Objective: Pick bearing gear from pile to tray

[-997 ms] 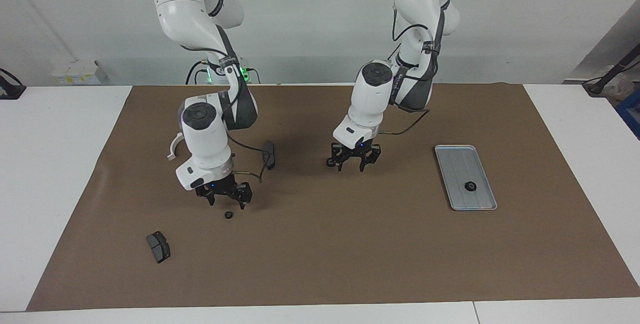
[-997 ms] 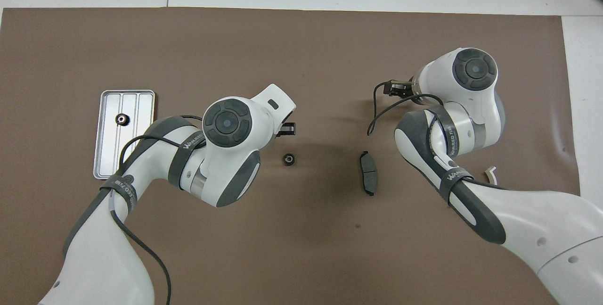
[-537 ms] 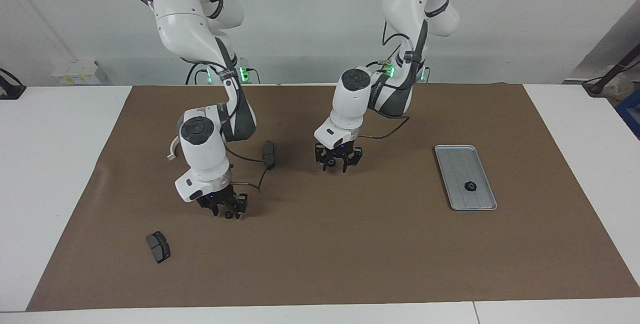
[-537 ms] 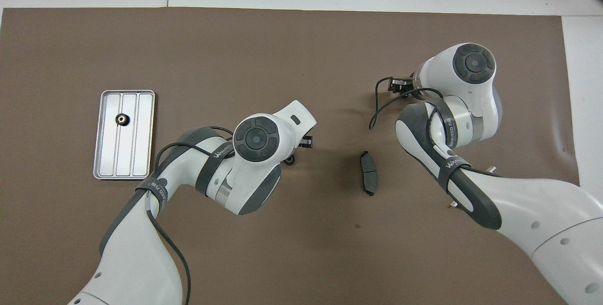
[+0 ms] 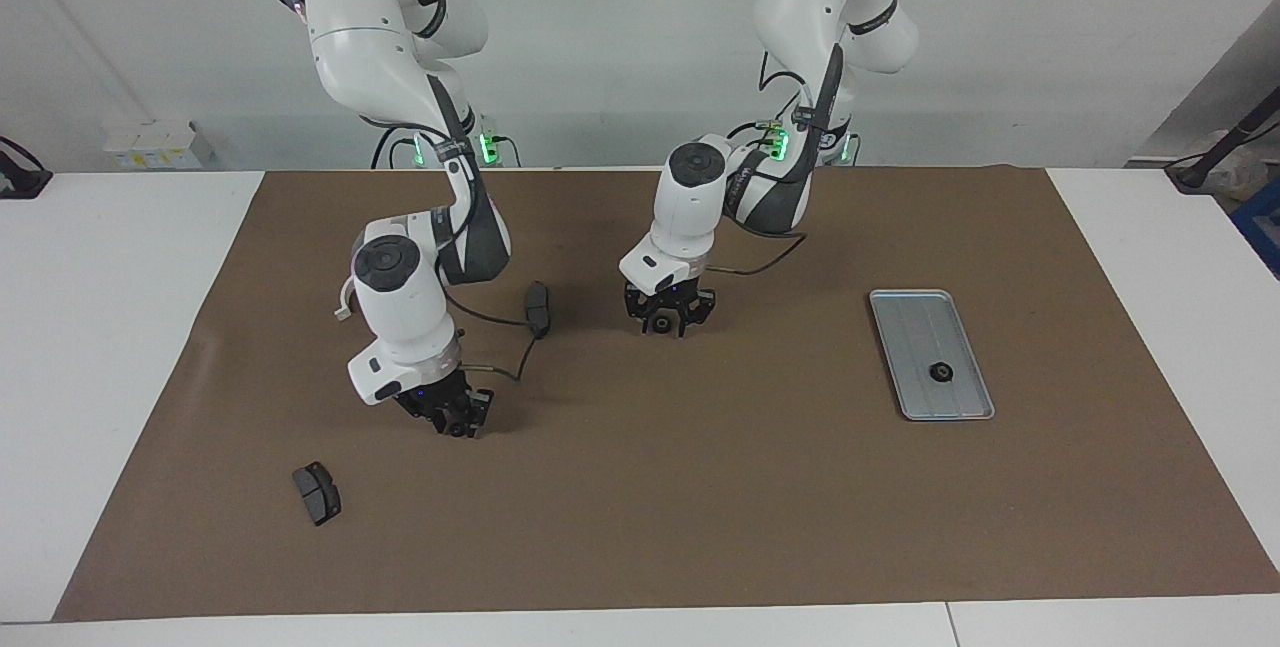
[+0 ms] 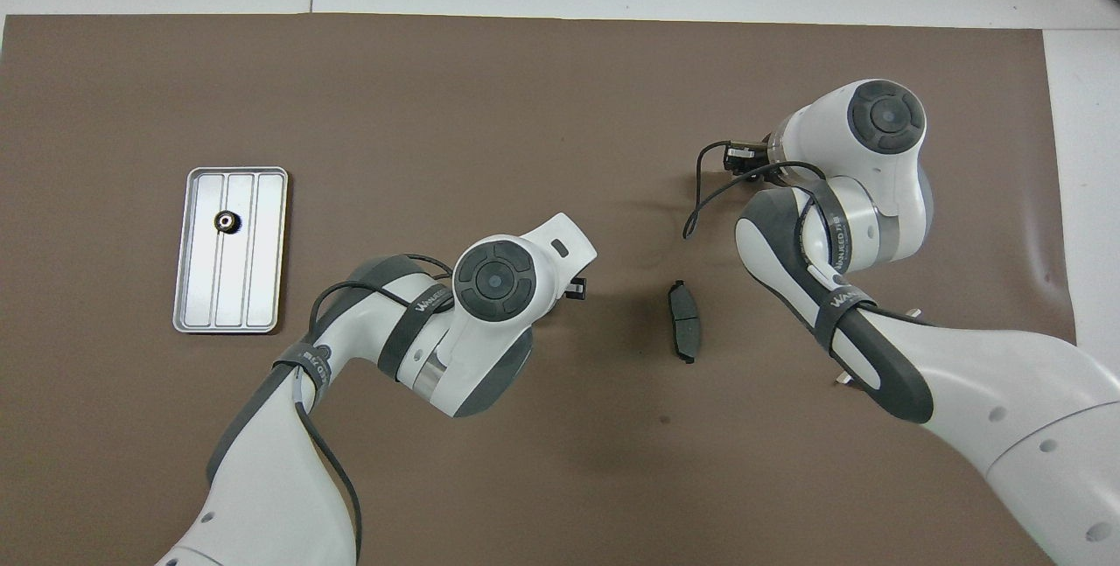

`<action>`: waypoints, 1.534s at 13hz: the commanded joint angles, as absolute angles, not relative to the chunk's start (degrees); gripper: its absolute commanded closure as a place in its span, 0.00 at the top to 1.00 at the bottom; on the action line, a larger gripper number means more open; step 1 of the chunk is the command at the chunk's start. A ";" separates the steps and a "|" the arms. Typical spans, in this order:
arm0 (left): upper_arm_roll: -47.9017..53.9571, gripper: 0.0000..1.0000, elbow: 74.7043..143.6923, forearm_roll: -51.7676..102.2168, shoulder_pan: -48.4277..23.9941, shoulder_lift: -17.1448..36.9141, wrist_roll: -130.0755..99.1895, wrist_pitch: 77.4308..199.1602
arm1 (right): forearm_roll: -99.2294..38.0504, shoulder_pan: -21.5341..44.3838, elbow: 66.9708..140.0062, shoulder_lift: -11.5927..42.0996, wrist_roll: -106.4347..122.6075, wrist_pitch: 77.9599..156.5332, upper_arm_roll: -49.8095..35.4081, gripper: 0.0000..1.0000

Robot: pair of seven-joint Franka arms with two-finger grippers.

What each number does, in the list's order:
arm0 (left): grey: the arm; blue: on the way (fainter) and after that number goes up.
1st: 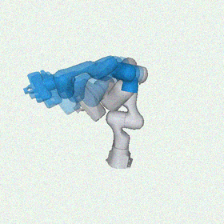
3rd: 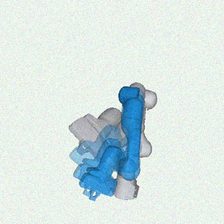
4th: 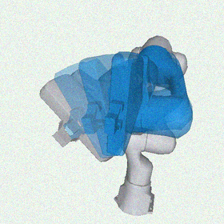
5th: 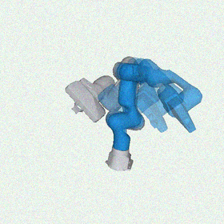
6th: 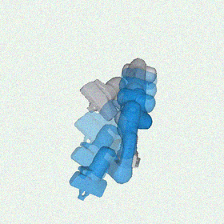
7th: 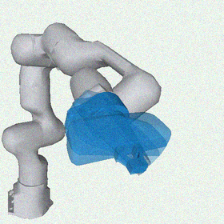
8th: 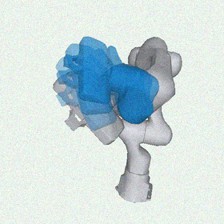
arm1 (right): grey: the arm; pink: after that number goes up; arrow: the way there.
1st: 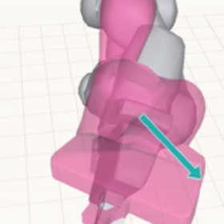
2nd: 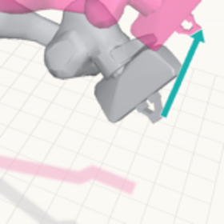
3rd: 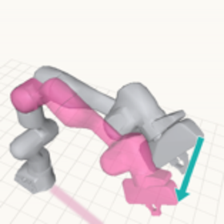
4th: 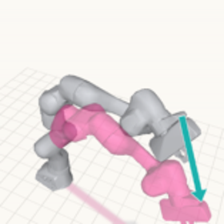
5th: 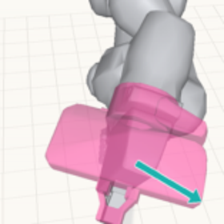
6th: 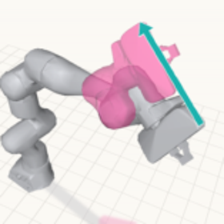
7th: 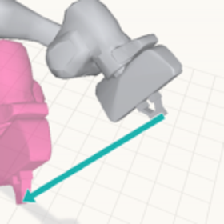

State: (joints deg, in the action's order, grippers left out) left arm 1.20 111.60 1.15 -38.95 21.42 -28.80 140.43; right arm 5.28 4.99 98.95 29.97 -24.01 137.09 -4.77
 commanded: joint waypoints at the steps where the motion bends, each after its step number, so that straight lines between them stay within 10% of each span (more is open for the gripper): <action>1: 0.09 0.61 114.43 1.49 -40.96 19.51 -28.57 141.50 | 3.78 4.13 98.96 30.50 -21.36 137.90 -5.54 0.45; 4: 0.09 0.57 115.48 1.49 -40.96 19.34 -28.48 141.59 | 3.78 4.04 99.14 30.41 -20.83 137.81 -5.54 0.32; 6: 0.09 0.48 115.66 1.49 -40.87 19.07 -28.13 141.59 | 3.69 4.13 99.14 30.06 -20.92 137.46 -5.54 0.02; 14: 0.09 0.06 115.23 1.49 -40.26 19.16 -28.04 141.33 | 3.60 5.10 99.23 23.22 -21.45 131.41 -5.54 0.00; 20: -0.70 0.00 103.90 0.97 -28.25 19.78 -24.10 129.57 | 3.69 12.64 99.40 18.55 -29.25 124.28 -5.62 0.00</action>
State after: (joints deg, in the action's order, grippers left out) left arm -1.14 106.99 1.12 -33.71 20.52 -27.33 134.34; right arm 4.59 9.89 98.61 19.41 -25.98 125.16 -5.66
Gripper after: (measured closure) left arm 0.648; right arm 0.767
